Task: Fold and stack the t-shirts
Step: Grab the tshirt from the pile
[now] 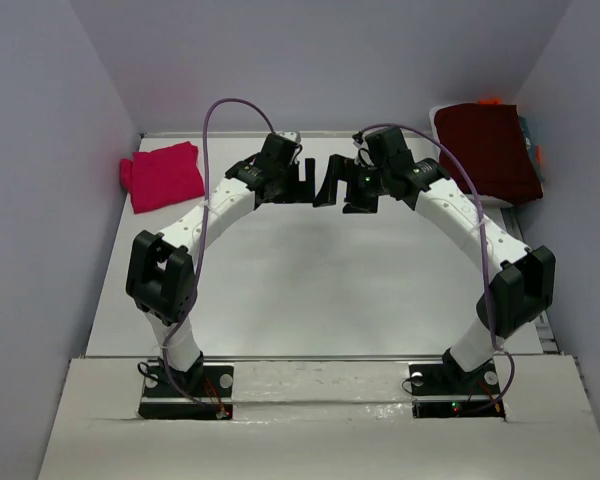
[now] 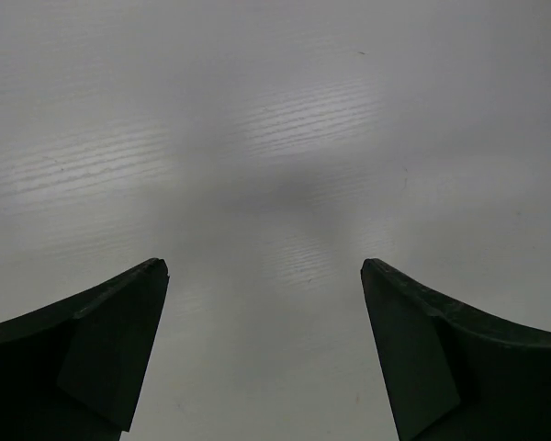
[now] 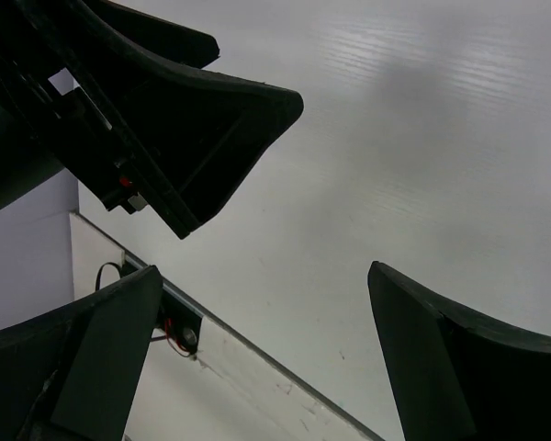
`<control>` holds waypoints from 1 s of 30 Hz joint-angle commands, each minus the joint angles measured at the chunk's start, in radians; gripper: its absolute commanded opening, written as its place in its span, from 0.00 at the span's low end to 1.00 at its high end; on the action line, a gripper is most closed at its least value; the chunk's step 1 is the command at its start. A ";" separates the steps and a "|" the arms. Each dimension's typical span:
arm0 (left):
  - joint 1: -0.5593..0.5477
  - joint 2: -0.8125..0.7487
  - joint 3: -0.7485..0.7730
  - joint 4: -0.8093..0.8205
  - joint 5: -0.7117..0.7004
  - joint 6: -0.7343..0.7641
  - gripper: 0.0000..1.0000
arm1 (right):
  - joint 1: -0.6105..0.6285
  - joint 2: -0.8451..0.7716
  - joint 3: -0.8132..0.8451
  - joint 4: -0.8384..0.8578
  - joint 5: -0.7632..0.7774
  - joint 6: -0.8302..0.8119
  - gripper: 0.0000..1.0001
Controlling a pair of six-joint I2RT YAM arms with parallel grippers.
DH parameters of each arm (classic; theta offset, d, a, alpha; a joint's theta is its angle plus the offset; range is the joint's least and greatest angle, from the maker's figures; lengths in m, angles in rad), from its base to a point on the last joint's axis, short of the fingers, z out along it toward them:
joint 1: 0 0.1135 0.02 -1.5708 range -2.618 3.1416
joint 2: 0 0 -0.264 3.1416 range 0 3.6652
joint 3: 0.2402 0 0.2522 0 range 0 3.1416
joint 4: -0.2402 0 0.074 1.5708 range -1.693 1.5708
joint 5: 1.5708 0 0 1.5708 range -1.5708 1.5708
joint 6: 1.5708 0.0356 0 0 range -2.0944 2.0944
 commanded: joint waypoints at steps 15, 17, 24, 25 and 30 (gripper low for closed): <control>-0.006 -0.018 0.007 -0.003 0.002 0.009 0.98 | 0.019 0.019 0.111 -0.004 0.107 -0.018 1.00; -0.006 -0.019 0.003 0.000 0.002 0.007 0.98 | 0.019 0.033 0.146 -0.004 0.124 -0.027 1.00; -0.006 -0.024 -0.016 0.016 0.037 0.001 0.98 | -0.011 0.287 0.619 -0.247 0.335 -0.152 1.00; -0.006 -0.025 -0.016 0.019 0.037 0.001 0.98 | -0.042 0.307 0.686 -0.263 0.333 -0.150 1.00; -0.006 -0.036 -0.010 0.014 0.017 0.006 0.98 | -0.140 0.330 0.719 -0.277 0.342 -0.110 1.00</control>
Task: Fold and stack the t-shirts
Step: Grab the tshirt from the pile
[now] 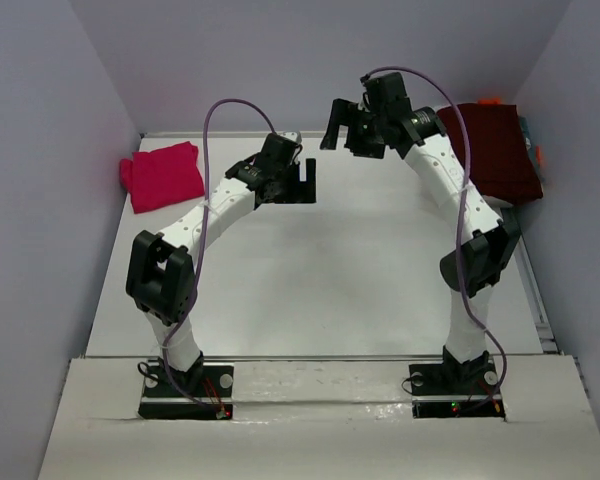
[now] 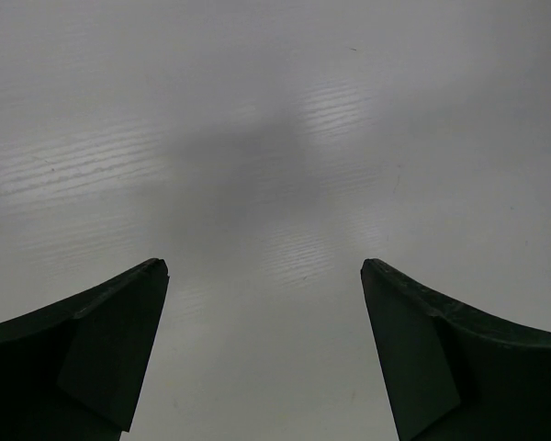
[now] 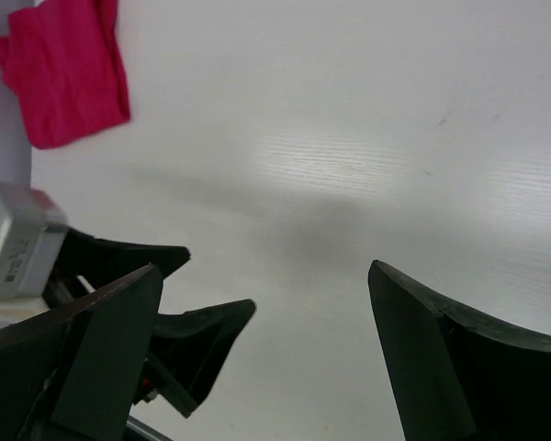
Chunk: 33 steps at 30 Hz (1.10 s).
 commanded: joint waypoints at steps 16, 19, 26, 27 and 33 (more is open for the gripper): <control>-0.006 -0.008 0.030 -0.009 -0.002 -0.005 0.98 | -0.437 0.108 0.129 -0.045 0.163 0.079 1.00; -0.006 -0.011 0.026 -0.015 -0.013 0.001 0.98 | -0.477 0.148 0.132 -0.059 0.131 0.107 1.00; -0.006 -0.004 0.041 -0.035 -0.033 0.006 0.98 | -0.531 0.165 0.066 -0.053 0.189 0.098 1.00; -0.006 -0.005 0.041 -0.035 -0.036 0.004 0.98 | -0.531 0.155 0.046 -0.041 0.189 0.098 1.00; -0.006 -0.018 0.023 -0.024 -0.038 -0.004 0.98 | -0.575 0.145 0.012 -0.025 0.223 0.092 1.00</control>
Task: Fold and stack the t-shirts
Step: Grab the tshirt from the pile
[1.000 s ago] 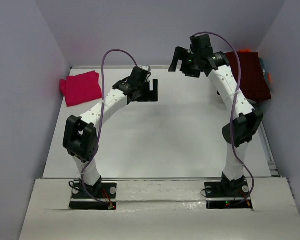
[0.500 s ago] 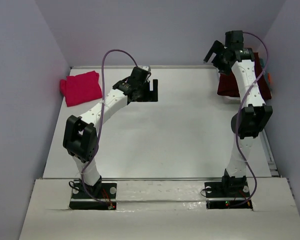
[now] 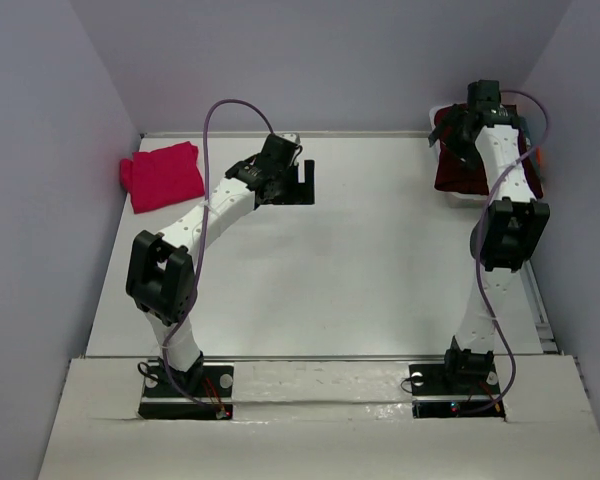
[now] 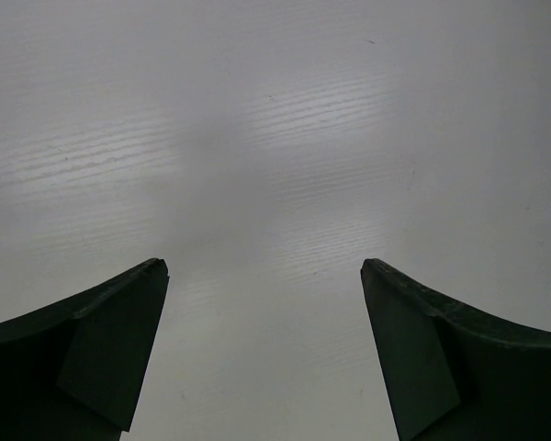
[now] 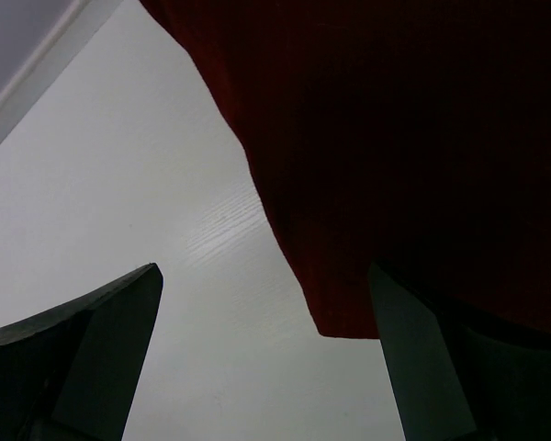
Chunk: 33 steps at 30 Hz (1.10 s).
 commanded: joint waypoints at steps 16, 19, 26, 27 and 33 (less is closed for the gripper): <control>-0.006 -0.015 0.005 0.028 -0.016 0.001 0.98 | -0.142 -0.135 -0.065 -0.031 0.064 0.057 1.00; -0.006 -0.012 0.008 0.028 -0.011 0.004 0.98 | -0.142 -0.141 -0.114 -0.031 0.051 0.068 1.00; -0.006 -0.016 -0.010 0.037 -0.013 0.003 0.98 | -0.142 -0.177 -0.240 0.014 0.006 0.071 0.99; -0.006 -0.018 -0.013 0.040 -0.013 0.000 0.98 | -0.142 -0.172 -0.247 0.017 0.008 0.068 0.99; -0.006 -0.024 -0.019 0.041 -0.016 0.000 0.99 | -0.142 -0.147 -0.229 0.022 -0.028 0.066 0.92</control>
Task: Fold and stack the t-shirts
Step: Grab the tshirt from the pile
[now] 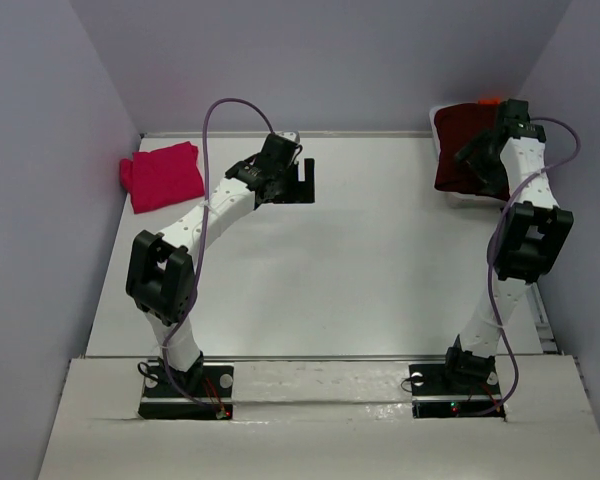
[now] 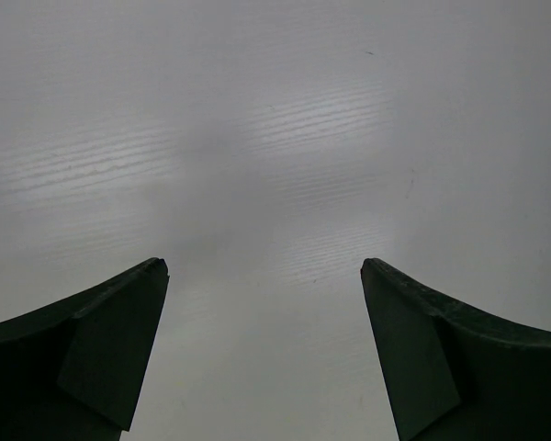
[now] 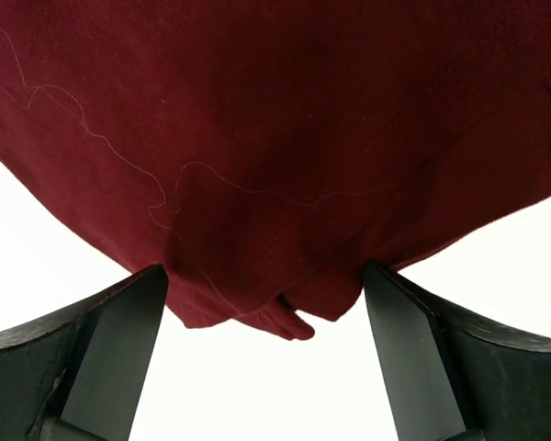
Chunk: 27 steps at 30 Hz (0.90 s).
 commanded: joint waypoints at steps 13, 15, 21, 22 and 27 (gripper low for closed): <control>-0.006 -0.030 -0.026 0.024 -0.008 0.000 0.99 | 0.000 -0.036 0.087 0.024 -0.031 -0.026 0.81; -0.006 -0.027 -0.025 0.024 -0.003 -0.002 0.99 | 0.000 -0.043 0.055 0.036 -0.014 -0.034 0.81; -0.006 -0.027 -0.025 0.021 -0.003 0.000 0.99 | 0.000 -0.039 0.032 0.016 -0.086 -0.035 0.80; -0.006 -0.027 -0.025 0.021 -0.003 0.000 0.99 | 0.000 -0.051 0.024 0.012 -0.091 -0.031 0.80; -0.006 -0.016 -0.025 0.024 0.000 -0.003 0.99 | 0.000 -0.149 -0.085 0.068 -0.150 -0.011 0.81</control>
